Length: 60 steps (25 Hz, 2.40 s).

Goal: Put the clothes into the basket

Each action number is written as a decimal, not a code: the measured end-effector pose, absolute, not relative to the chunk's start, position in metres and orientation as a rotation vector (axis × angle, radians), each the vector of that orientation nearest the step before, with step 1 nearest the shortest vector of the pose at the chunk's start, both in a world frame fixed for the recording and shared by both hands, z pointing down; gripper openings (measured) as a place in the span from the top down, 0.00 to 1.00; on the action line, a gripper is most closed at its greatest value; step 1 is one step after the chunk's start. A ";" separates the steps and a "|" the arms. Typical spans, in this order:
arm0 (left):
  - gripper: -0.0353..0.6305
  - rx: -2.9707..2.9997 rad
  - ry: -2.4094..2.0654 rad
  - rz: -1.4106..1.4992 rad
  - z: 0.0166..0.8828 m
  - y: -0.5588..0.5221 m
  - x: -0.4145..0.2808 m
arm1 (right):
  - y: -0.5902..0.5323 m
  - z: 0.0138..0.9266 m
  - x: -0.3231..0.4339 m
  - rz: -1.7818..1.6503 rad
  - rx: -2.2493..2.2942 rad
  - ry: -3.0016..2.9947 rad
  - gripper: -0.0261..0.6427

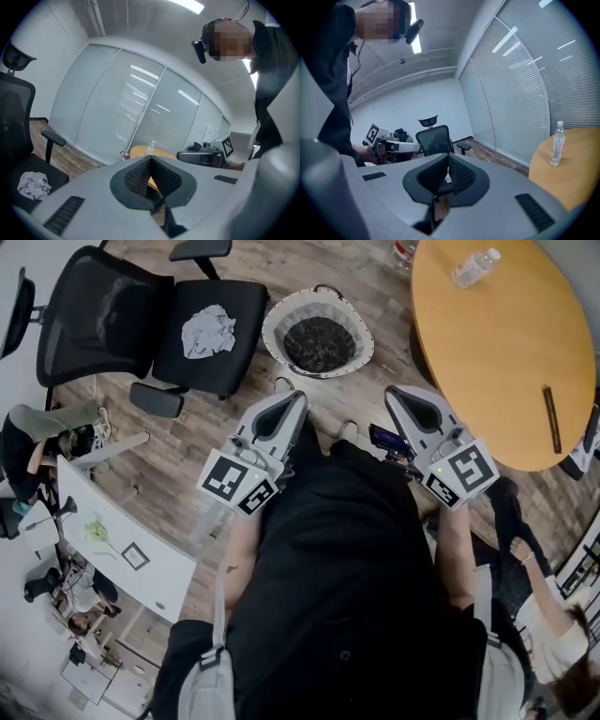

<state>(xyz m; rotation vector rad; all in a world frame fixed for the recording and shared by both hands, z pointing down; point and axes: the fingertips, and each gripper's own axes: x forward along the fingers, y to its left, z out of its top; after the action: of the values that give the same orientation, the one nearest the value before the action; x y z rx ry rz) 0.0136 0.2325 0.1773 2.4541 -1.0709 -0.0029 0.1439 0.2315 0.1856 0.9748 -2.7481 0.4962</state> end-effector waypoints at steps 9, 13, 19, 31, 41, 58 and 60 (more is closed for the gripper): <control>0.94 2.486 -1.049 0.028 0.178 0.157 -0.051 | 0.166 0.178 0.077 0.478 0.994 -2.716 0.94; 0.94 2.491 -1.051 0.032 0.181 0.127 -0.084 | 0.139 0.177 0.044 0.484 1.003 -2.703 0.94; 0.94 2.443 -1.122 0.068 0.204 0.083 -0.151 | 0.103 0.182 -0.011 0.511 0.991 -2.665 0.94; 0.93 2.285 -1.208 0.190 0.277 0.016 -0.274 | 0.057 0.216 -0.097 0.624 0.937 -2.554 0.94; 0.92 2.075 -1.178 0.178 0.363 -0.010 -0.321 | 0.050 0.251 -0.119 0.700 0.886 -2.456 0.94; 0.64 1.946 -1.145 0.440 0.497 -0.026 -0.341 | 0.059 0.296 -0.120 0.850 0.871 -2.316 0.94; 0.60 1.942 -1.151 0.462 0.509 -0.029 -0.341 | 0.061 0.301 -0.120 0.867 0.868 -2.306 0.94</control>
<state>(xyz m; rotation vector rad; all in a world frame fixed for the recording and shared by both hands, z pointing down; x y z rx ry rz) -0.3409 -0.0293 0.5091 1.9418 -1.1515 0.4619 -0.1201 0.0607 0.3006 0.8684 -2.3061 0.8668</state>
